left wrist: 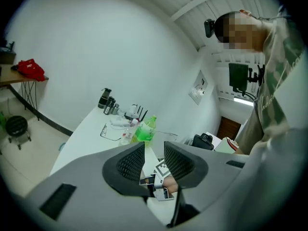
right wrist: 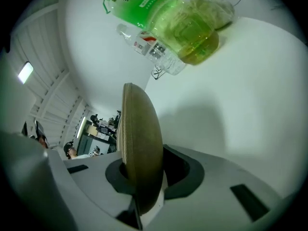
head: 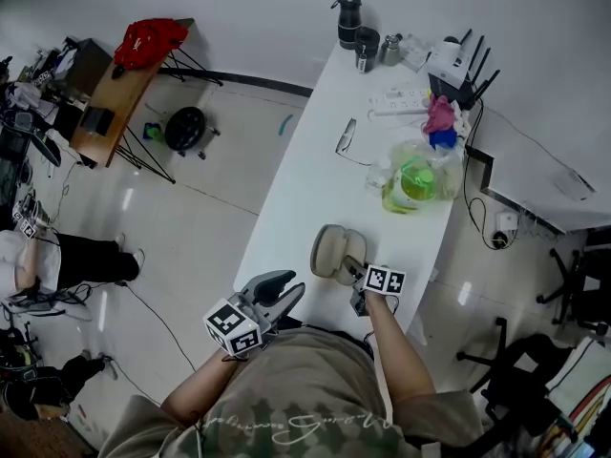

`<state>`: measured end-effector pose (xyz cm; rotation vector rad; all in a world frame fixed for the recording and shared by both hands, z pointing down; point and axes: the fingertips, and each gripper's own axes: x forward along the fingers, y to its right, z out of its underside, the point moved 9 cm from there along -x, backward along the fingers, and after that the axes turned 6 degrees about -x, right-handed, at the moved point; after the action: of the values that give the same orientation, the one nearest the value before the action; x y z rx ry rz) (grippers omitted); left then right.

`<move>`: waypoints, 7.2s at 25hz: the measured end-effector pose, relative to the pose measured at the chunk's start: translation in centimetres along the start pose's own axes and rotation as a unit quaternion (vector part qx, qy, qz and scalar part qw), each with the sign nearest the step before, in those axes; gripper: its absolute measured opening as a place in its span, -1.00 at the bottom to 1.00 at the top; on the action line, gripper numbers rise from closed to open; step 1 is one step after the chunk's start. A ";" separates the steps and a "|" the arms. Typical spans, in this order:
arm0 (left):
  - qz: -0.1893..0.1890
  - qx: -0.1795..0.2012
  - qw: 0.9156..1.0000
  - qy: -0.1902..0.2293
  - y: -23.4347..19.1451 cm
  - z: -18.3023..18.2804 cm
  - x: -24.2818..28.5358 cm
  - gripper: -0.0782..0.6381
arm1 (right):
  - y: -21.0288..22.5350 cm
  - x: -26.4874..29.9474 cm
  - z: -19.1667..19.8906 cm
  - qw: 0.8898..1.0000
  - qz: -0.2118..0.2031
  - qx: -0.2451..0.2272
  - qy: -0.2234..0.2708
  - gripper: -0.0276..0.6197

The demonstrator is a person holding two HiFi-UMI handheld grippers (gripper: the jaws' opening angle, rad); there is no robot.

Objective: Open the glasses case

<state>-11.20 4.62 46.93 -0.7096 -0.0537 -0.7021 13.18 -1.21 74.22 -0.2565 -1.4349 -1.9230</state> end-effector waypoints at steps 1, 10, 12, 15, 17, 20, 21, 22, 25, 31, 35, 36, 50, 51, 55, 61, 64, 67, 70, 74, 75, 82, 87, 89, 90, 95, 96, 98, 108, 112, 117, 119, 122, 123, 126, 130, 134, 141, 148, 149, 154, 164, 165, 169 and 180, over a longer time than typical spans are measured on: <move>0.002 -0.006 1.000 0.002 0.0 0.0 0.0 -0.40 | 0.2 0.2 0.1 1.000 0.005 0.005 -0.003 -0.67; 0.018 -0.020 1.000 0.009 0.3 -0.4 -0.4 -0.40 | 0.6 1.3 -0.6 0.998 0.036 0.025 -0.033 -0.67; 0.025 -0.017 0.999 0.012 0.2 -0.2 -0.4 -0.40 | 0.5 1.2 -0.7 0.998 0.046 0.021 -0.031 -0.67; 0.024 -0.019 0.999 0.012 0.3 -0.4 -0.7 -0.40 | 0.0 1.0 -0.6 0.998 0.057 0.016 -0.022 -0.63; 0.023 -0.024 0.999 0.011 0.3 -0.6 -0.8 -0.40 | -0.3 0.8 -0.6 0.998 0.057 0.015 -0.016 -0.52; 0.034 -0.023 0.999 0.010 0.4 -0.6 -1.1 -0.40 | -0.7 0.3 -0.6 0.998 0.053 0.017 -0.001 -0.39; 0.037 -0.022 0.999 0.011 0.4 -0.6 -1.1 -0.40 | -0.7 0.1 -0.6 0.998 0.054 0.016 0.003 -0.38; 0.038 -0.022 0.999 0.011 0.4 -0.6 -1.2 -0.40 | -0.8 -0.2 -0.7 0.998 0.056 0.015 0.007 -0.38; 0.042 -0.024 0.999 0.016 0.3 -0.5 -1.1 -0.40 | -1.0 -1.0 -1.0 0.997 0.070 -0.002 0.020 -0.32; 0.061 -0.021 0.998 0.022 0.3 -0.1 -1.1 -0.40 | -1.0 -2.8 -1.1 0.993 0.111 -0.037 0.032 -0.20; 0.070 -0.018 0.997 0.026 0.3 -0.1 -1.1 -0.40 | -1.1 -4.7 -1.3 0.987 0.140 -0.067 0.049 -0.20; 0.069 -0.019 0.997 0.026 0.3 -0.2 -1.1 -0.40 | -1.3 -5.2 -1.3 0.985 0.143 -0.075 0.053 -0.20; 0.090 -0.013 0.996 0.026 -1.2 -1.0 -1.1 -0.76 | -11.4 -10.9 -3.5 0.968 0.064 -0.190 0.155 -0.20; 0.091 -0.015 0.995 0.025 -1.5 -1.1 -1.1 -0.76 | -12.3 -10.9 -3.6 0.965 0.060 -0.199 0.156 -0.20; 0.100 -0.019 0.995 0.021 -2.7 -1.4 -1.8 -0.76 | -15.8 -11.0 -3.9 0.951 0.056 -0.242 0.182 -0.20; 0.124 -0.026 0.992 0.007 -5.2 -2.2 -3.6 -0.76 | -21.1 -11.7 -3.4 0.915 0.074 -0.317 0.240 -0.40; 0.134 -0.034 0.990 0.001 -6.7 -2.7 -4.5 -0.76 | -22.9 -11.7 -2.7 0.908 0.086 -0.323 0.252 -0.88; 0.147 -0.041 0.988 -0.007 -8.2 -2.7 -5.0 -0.76 | -23.8 -11.2 -1.8 0.907 0.098 -0.325 0.250 -0.88; 0.155 -0.044 0.987 -0.024 -8.5 -2.6 -5.0 -0.76 | -23.9 -11.1 -0.8 0.906 0.113 -0.318 0.257 -0.88; 0.173 -0.036 0.984 -0.026 -8.3 -1.6 -5.8 -0.76 | -24.0 -11.5 0.7 0.901 0.123 -0.318 0.268 -0.88; 0.173 -0.037 0.984 -0.022 -8.3 -1.1 -6.1 -0.76 | -24.2 -11.6 1.0 0.900 0.123 -0.319 0.269 -0.88; 0.125 -0.028 0.992 -0.003 -6.8 0.7 -9.2 -0.76 | -23.9 -12.9 2.8 0.899 0.106 -0.328 0.271 -0.88; 0.096 -0.020 0.995 0.001 -3.5 3.1 -10.7 -0.76 | -23.5 -15.8 4.7 0.892 0.087 -0.338 0.288 -0.88; 0.086 -0.018 0.996 0.004 -1.5 4.2 -10.8 -0.76 | -23.4 -17.4 5.6 0.887 0.079 -0.348 0.293 -0.88; 0.083 -0.017 0.996 0.006 -0.4 5.0 -10.8 -0.76 | -23.2 -18.2 6.1 0.886 0.076 -0.349 0.296 -0.88; 0.069 -0.001 0.997 0.018 4.1 8.8 -10.9 -0.76 | -21.7 -21.7 9.8 0.883 0.067 -0.355 0.301 -0.88; 0.063 0.002 0.998 0.019 5.1 9.2 -11.1 -0.76 | -21.6 -22.3 10.5 0.881 0.065 -0.360 0.300 -0.88; 0.054 0.008 0.998 0.026 6.6 10.2 -11.8 -0.76 | -21.3 -23.3 11.7 0.879 0.061 -0.367 0.299 -0.88; 0.017 0.026 0.998 0.054 11.5 16.6 -15.7 -0.76 | -20.6 -26.7 17.5 0.871 0.042 -0.393 0.291 -0.88; 0.006 0.028 0.998 0.059 13.3 18.6 -17.7 -0.76 | -21.1 -27.4 19.9 0.874 0.034 -0.394 0.283 -0.88; -0.004 0.027 0.998 0.058 15.0 20.0 -20.0 -0.76 | -21.4 -28.0 22.2 0.881 0.032 -0.382 0.276 -0.88; -0.003 0.028 0.998 0.048 15.4 20.0 -20.8 -0.76 | -21.9 -28.0 22.8 0.883 0.035 -0.376 0.278 -0.88; 0.008 0.031 0.999 0.035 15.0 19.8 -21.4 -0.76 | -23.2 -28.1 23.4 0.880 0.045 -0.376 0.286 -0.88; 0.015 0.032 0.999 0.033 14.7 19.7 -21.5 -0.76 | -23.5 -28.1 23.5 0.879 0.048 -0.376 0.289 -0.88; 0.034 0.034 0.998 0.030 13.9 18.6 -21.6 -0.76 | -24.8 -28.0 23.7 0.879 0.060 -0.366 0.301 -0.88; 0.067 0.037 0.997 0.030 13.6 16.7 -22.3 -0.76 | -27.4 -27.8 23.9 0.878 0.071 -0.352 0.316 -0.88; 0.076 0.027 0.996 0.037 12.3 15.0 -23.4 -0.76 | -30.6 -26.6 23.9 0.874 0.062 -0.356 0.326 -0.88; 0.086 0.020 0.995 0.048 11.3 14.0 -23.7 -0.76 | -33.7 -26.3 24.1 0.858 0.067 -0.379 0.339 -0.88; 0.107 0.019 0.993 0.053 11.5 15.3 -24.2 -0.76 | -34.8 -27.0 24.9 0.848 0.080 -0.390 0.350 -0.88; 0.107 0.019 0.993 0.052 11.6 15.4 -24.3 -0.76 | -35.0 -27.0 25.0 0.847 0.079 -0.391 0.352 -0.88; 0.109 0.019 0.992 0.054 11.4 15.8 -24.8 -0.76 | -35.6 -26.9 25.5 0.844 0.075 -0.392 0.358 -0.88; 0.104 0.024 0.993 0.041 12.5 15.7 -25.1 -0.76 | -35.7 -27.5 26.1 0.840 0.087 -0.392 0.365 -0.88; 0.107 0.025 0.993 0.042 12.4 15.8 -25.1 -0.76 | -35.7 -27.7 26.2 0.840 0.088 -0.392 0.366 -0.88; 0.109 0.025 0.993 0.042 12.8 16.5 -25.0 -0.76 | -35.4 -28.2 26.6 0.840 0.091 -0.390 0.366 -0.88; 0.107 0.019 0.993 0.037 13.7 17.7 -24.9 -0.76 | -34.9 -29.5 27.6 0.840 0.100 -0.384 0.370 -0.88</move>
<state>-18.86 37.17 45.73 -0.6412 0.0757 -0.5203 5.41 40.49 41.82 -0.0010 -0.0934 -1.9950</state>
